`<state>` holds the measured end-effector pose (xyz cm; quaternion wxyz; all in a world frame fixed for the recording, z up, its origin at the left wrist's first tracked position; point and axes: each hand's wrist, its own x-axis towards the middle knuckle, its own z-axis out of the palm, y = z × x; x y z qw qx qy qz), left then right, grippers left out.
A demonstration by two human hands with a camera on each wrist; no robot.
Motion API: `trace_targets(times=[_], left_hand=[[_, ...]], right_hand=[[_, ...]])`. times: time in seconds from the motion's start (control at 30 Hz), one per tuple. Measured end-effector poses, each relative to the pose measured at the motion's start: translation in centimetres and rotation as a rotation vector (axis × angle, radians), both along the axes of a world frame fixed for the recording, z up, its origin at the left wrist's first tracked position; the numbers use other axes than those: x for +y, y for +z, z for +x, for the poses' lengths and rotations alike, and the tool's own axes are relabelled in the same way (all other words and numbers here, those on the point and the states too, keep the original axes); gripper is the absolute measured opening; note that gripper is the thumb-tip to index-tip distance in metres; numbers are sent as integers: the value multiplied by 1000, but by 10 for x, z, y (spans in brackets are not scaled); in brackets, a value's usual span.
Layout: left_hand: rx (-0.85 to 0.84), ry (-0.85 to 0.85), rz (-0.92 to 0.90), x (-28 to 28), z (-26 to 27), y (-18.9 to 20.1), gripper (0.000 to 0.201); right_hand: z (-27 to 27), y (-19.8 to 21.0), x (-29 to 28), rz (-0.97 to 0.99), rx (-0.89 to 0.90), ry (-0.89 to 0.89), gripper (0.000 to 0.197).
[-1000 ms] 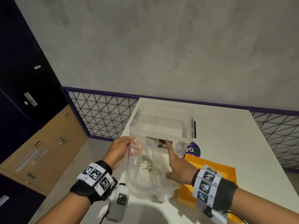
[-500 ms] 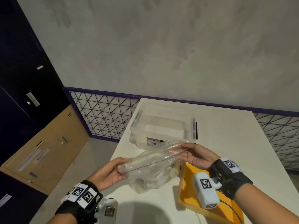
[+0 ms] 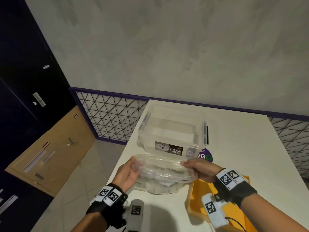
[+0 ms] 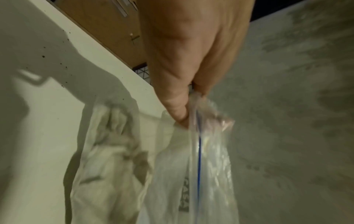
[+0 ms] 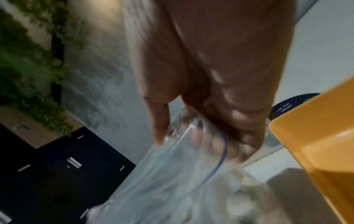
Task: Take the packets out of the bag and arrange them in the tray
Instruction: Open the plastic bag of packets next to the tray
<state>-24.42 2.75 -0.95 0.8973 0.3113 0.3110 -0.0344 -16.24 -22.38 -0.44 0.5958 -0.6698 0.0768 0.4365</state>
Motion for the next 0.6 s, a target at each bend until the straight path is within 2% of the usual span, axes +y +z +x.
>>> trace_targets(times=[0.07, 0.13, 0.17, 0.23, 0.3, 0.33, 0.37, 0.43, 0.47, 0.5, 0.57, 0.6], left_hand=[[-24, -73, 41, -4, -1, 1, 19], [-11, -233, 178, 1, -4, -1, 29], [-21, -341, 250, 7, -6, -4, 31], [-46, -571, 431, 18, -10, -10, 42], [-16, -700, 659, 25, -12, -16, 58], [6, -669, 743, 27, -11, -20, 61], [26, -600, 774, 29, -9, -23, 63], [61, -401, 655, 31, -2, -28, 44], [73, -319, 563, 31, 0, -29, 33], [72, -249, 467, 29, 1, -29, 28], [51, -159, 305, 18, 2, -22, 18], [53, -134, 249, 12, 3, -20, 15]], right_hand=[[0, -5, -3, 66, 18, -180, 32], [1, -7, -9, 316, 194, -437, 23], [2, -4, -11, 427, 277, -499, 22], [1, -4, -8, 517, 336, -544, 17], [0, -10, -1, 547, 344, -525, 14], [-2, -11, 4, 564, 357, -508, 10], [-2, -17, 5, 609, 383, -497, 14], [-1, -26, 5, 633, 385, -409, 41], [0, -28, 4, 568, 344, -311, 42], [0, -29, 3, 444, 254, -162, 43], [-6, -28, 3, 47, -62, 169, 48], [-8, -30, 5, -109, -211, 248, 38]])
